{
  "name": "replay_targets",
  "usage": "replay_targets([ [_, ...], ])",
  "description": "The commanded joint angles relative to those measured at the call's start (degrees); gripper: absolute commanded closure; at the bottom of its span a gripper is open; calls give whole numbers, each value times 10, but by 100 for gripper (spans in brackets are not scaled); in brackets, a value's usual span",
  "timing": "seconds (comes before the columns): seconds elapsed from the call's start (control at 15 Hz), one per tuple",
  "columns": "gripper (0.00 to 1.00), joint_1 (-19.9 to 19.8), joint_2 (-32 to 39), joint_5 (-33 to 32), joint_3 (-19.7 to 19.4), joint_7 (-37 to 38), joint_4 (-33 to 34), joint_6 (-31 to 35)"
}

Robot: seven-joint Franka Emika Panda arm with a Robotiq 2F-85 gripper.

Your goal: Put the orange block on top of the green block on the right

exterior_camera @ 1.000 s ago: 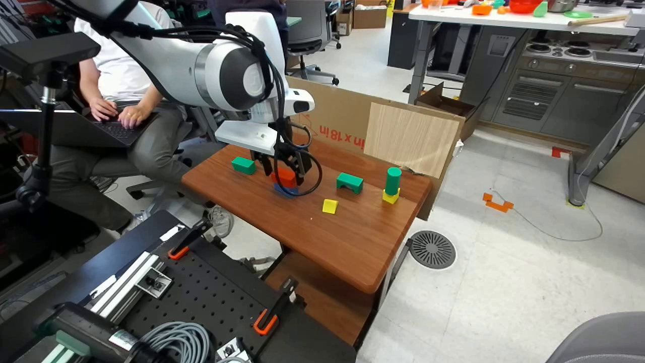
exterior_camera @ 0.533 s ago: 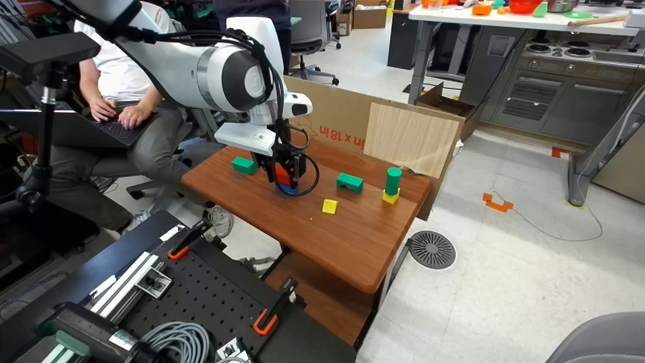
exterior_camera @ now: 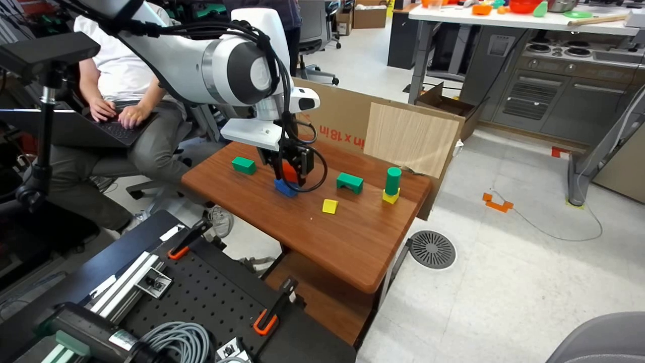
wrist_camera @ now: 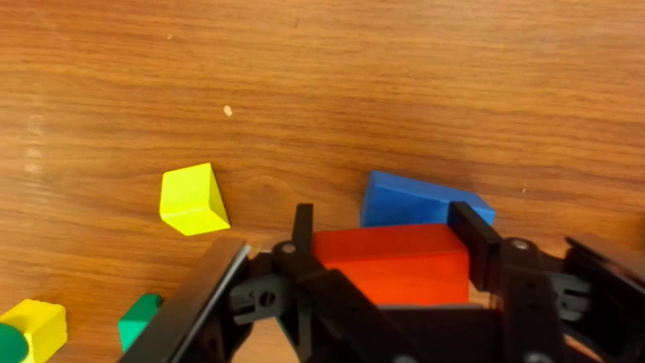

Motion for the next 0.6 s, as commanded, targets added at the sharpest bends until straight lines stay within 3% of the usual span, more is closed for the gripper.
replay_targets([
  [0.0,58,-17,-15,4,-11,-14,6,-23],
  [0.53,58,-49,40,12,-32,-16,59,-22],
])
